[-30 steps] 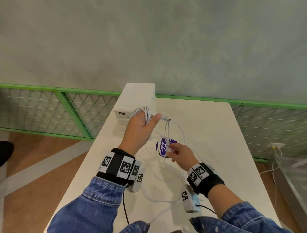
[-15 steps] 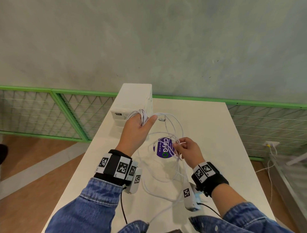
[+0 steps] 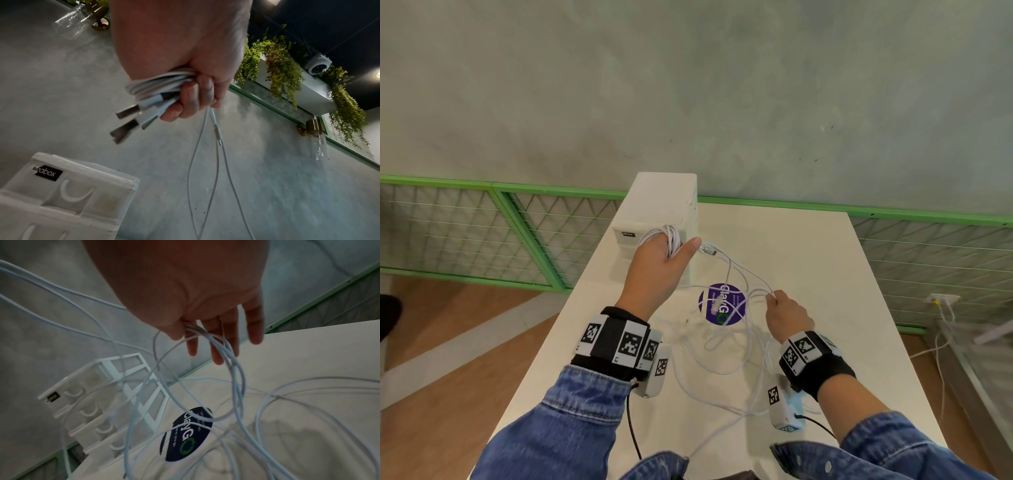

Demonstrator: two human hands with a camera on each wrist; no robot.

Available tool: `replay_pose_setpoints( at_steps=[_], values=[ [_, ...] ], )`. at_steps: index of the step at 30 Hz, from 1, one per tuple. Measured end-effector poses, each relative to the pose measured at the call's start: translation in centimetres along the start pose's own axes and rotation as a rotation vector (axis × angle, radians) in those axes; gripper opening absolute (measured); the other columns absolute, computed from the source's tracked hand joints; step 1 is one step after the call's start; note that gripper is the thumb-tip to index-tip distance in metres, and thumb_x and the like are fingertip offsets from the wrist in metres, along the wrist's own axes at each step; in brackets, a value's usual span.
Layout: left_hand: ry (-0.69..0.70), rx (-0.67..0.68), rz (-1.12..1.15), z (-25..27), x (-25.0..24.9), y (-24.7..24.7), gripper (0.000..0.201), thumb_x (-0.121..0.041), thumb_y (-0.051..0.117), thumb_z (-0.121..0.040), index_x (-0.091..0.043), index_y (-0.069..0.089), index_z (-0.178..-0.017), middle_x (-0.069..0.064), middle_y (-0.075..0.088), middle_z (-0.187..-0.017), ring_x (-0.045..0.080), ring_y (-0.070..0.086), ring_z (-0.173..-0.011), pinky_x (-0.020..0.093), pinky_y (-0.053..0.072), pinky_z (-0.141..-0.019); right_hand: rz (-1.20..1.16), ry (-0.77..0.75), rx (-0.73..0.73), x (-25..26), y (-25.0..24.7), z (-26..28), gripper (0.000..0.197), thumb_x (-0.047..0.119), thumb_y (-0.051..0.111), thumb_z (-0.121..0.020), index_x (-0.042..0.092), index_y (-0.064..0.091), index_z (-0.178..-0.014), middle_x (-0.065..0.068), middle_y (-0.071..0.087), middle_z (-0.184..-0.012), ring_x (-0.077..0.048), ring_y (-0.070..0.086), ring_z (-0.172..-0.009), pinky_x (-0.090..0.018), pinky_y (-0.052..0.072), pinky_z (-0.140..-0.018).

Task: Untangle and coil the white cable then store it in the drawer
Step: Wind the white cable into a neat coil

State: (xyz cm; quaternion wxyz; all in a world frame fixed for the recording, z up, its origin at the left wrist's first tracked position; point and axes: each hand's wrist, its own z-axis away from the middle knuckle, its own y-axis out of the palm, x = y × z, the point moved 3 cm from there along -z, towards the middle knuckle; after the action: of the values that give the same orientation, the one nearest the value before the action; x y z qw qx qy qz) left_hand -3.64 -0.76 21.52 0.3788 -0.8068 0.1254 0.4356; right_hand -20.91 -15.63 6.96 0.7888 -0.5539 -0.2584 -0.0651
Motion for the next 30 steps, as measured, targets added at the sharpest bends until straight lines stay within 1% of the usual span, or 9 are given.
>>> replay_pose_setpoints(
  at_steps=[7,10,13,17,19,21,25,28,30],
  values=[
    [0.031,-0.061,0.056,0.0,-1.3,-0.7,0.052,-0.036,0.062,-0.088,-0.018,0.024,-0.056,-0.004,0.027,-0.054,0.009,0.029,-0.048,0.019,0.028,-0.049,0.333,0.016,0.019,-1.7,-0.1,-0.4,0.049,0.040,0.023,-0.097,0.028,0.017,-0.144,-0.010,0.052,-0.131,-0.029,0.047,-0.120,-0.046,0.033,-0.101],
    [0.029,0.015,0.023,0.1,-1.7,-0.2,0.051,-0.035,0.059,-0.090,-0.018,0.024,-0.057,-0.002,0.027,-0.056,0.010,0.028,-0.051,0.025,0.026,-0.052,0.209,-0.094,-0.004,-0.9,-0.5,-0.5,0.079,0.058,0.040,-0.088,0.017,0.007,-0.147,-0.013,0.034,-0.147,-0.028,0.030,-0.136,-0.049,0.024,-0.111],
    [0.044,0.147,-0.029,0.8,-2.3,1.0,0.050,-0.034,0.057,-0.091,-0.018,0.023,-0.057,-0.002,0.027,-0.059,0.012,0.030,-0.055,0.024,0.026,-0.054,-0.196,-0.413,-0.104,1.9,-2.5,0.7,0.098,0.058,0.063,-0.073,0.020,0.011,-0.147,-0.009,0.030,-0.150,-0.023,0.027,-0.139,-0.042,0.025,-0.114],
    [0.012,0.250,-0.029,1.5,-2.4,2.3,0.048,-0.036,0.057,-0.091,-0.017,0.027,-0.057,-0.001,0.030,-0.061,0.012,0.032,-0.056,0.022,0.028,-0.054,-0.486,-0.751,-0.081,6.4,-4.0,3.6,0.064,0.027,0.066,-0.083,0.027,0.034,-0.139,0.008,0.048,-0.135,-0.006,0.042,-0.124,-0.022,0.034,-0.105],
    [-0.004,0.280,-0.028,1.4,-2.2,2.3,0.047,-0.036,0.057,-0.091,-0.016,0.029,-0.059,-0.001,0.031,-0.062,0.012,0.033,-0.056,0.021,0.029,-0.053,-0.524,-0.816,-0.112,7.4,-4.3,4.4,0.033,0.012,0.052,-0.089,0.022,0.056,-0.121,0.008,0.063,-0.106,-0.010,0.056,-0.101,-0.027,0.045,-0.091],
    [-0.030,0.307,-0.040,1.2,-1.9,2.0,0.045,-0.036,0.055,-0.092,-0.015,0.032,-0.059,-0.001,0.034,-0.060,0.011,0.034,-0.054,0.020,0.030,-0.052,-0.569,-0.819,-0.110,7.6,-4.6,4.3,0.028,0.005,0.043,-0.086,0.016,0.062,-0.104,0.009,0.061,-0.079,-0.012,0.056,-0.076,-0.027,0.045,-0.072],
    [-0.170,0.501,0.069,1.8,-1.0,2.1,0.037,-0.040,0.051,-0.093,-0.009,0.051,-0.072,-0.007,0.043,-0.051,0.006,0.039,-0.042,0.024,0.033,-0.051,-0.553,-0.868,-0.182,7.9,-5.4,3.9,0.038,-0.005,0.039,-0.078,0.017,0.062,-0.100,0.008,0.061,-0.092,0.001,0.054,-0.083,-0.012,0.042,-0.076],
    [-0.232,0.597,0.316,2.4,-1.8,2.4,0.034,-0.032,0.049,-0.096,-0.013,0.047,-0.068,-0.010,0.035,-0.046,0.008,0.029,-0.040,0.022,0.025,-0.045,-0.601,-0.836,-0.098,8.1,-4.4,4.1,0.040,0.003,0.036,-0.079,0.031,0.057,-0.099,-0.002,0.064,-0.088,-0.015,0.059,-0.079,-0.028,0.048,-0.072],
    [-0.220,0.619,0.424,2.5,-2.7,2.4,0.036,-0.029,0.044,-0.098,-0.013,0.045,-0.066,-0.009,0.031,-0.045,0.009,0.024,-0.040,0.021,0.022,-0.043,-0.625,-0.813,-0.071,8.2,-3.3,4.4,0.019,0.034,0.035,-0.092,0.032,0.054,-0.088,-0.017,0.061,-0.076,-0.037,0.055,-0.067,-0.045,0.047,-0.063]
  ],
)
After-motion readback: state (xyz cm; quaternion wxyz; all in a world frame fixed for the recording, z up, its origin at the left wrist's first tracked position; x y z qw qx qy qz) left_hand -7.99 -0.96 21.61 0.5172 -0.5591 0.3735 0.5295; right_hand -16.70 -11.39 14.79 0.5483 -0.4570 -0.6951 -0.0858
